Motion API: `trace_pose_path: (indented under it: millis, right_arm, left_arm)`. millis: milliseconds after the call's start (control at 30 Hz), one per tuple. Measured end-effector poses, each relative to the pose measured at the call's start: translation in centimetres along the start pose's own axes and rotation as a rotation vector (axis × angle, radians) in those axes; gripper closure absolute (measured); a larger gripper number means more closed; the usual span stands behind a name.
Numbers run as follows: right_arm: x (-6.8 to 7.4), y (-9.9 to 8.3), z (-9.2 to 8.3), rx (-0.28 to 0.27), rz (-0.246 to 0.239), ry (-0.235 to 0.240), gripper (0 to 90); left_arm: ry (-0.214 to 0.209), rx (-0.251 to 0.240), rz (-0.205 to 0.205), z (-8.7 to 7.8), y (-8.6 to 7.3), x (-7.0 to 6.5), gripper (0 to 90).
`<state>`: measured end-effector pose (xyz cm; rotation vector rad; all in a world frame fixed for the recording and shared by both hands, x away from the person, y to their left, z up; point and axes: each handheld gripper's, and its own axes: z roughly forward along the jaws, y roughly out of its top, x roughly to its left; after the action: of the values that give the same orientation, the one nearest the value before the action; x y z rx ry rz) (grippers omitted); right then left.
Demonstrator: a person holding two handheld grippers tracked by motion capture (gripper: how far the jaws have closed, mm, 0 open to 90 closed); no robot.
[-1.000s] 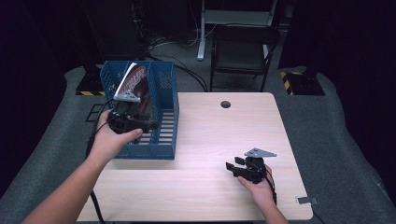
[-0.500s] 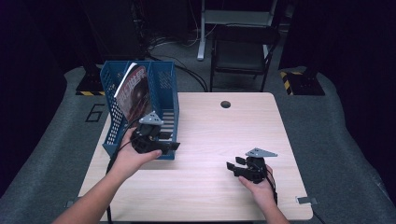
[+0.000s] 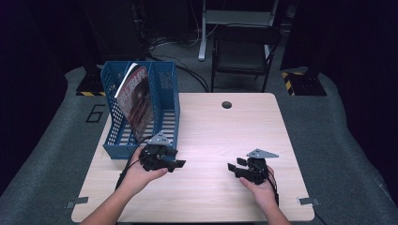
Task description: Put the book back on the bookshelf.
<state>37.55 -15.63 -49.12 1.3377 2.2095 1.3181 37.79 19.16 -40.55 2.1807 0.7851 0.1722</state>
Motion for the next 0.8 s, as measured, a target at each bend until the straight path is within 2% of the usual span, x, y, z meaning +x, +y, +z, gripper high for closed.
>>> trace_pose_path:
  millis: [67, 100, 133, 233, 267, 367, 400, 567, 600, 667, 767, 800]
  right_arm:
    - [0.0, 0.0, 0.0, 0.001, -0.001, 0.000, 47.0]
    - [0.1, 0.0, 0.0, 0.002, 0.001, 0.003, 47.0]
    - [0.1, 0.0, 0.0, 0.001, -0.001, 0.004, 47.0]
    - [0.1, 0.0, 0.1, 0.005, 0.003, 0.003, 47.0]
    - [0.1, 0.0, 0.1, 0.005, 0.003, 0.003, 47.0]
    - [0.0, -0.1, 0.1, 0.008, -0.004, 0.001, 47.0]
    - [0.1, -0.1, 0.2, 0.008, -0.005, -0.001, 47.0]
    - [0.1, -0.2, 0.3, 0.021, -0.015, 0.003, 47.0]
    - [0.3, -0.2, 0.4, 0.030, -0.006, 0.001, 47.0]
    - [0.4, -0.2, 0.5, 0.034, -0.012, -0.002, 47.0]
    - [0.4, -0.3, 0.6, 0.035, -0.013, 0.002, 46.9]
    - [0.4, -0.3, 0.6, 0.035, -0.013, 0.002, 46.9]
  left_arm:
    - [0.006, 0.009, 0.006, 0.3, -0.4, 0.0, 44.7]
    - [-0.006, 0.006, -0.016, 0.9, -1.2, -0.1, 44.7]
    - [-0.006, 0.006, -0.016, 0.9, -1.2, -0.1, 44.7]
    - [-0.019, 0.002, -0.031, 1.8, -2.9, -0.1, 44.7]
    - [-0.019, 0.002, -0.031, 1.8, -2.9, -0.1, 44.6]
    - [0.011, 0.017, 0.016, 2.3, -4.2, -0.3, 44.5]
    - [0.007, 0.021, 0.024, 2.4, -4.5, -0.3, 44.5]
    - [-0.032, 0.015, 0.015, 3.1, -5.6, -0.8, 44.5]
    - [-0.036, 0.021, 0.040, 3.3, -6.0, -0.9, 44.5]
    - [-0.041, 0.020, 0.037, 3.5, -6.2, -0.9, 44.5]
    - [-0.079, 0.013, 0.027, 4.0, -6.7, -1.1, 44.0]
    - [-0.079, 0.013, 0.027, 4.0, -6.7, -1.1, 44.0]
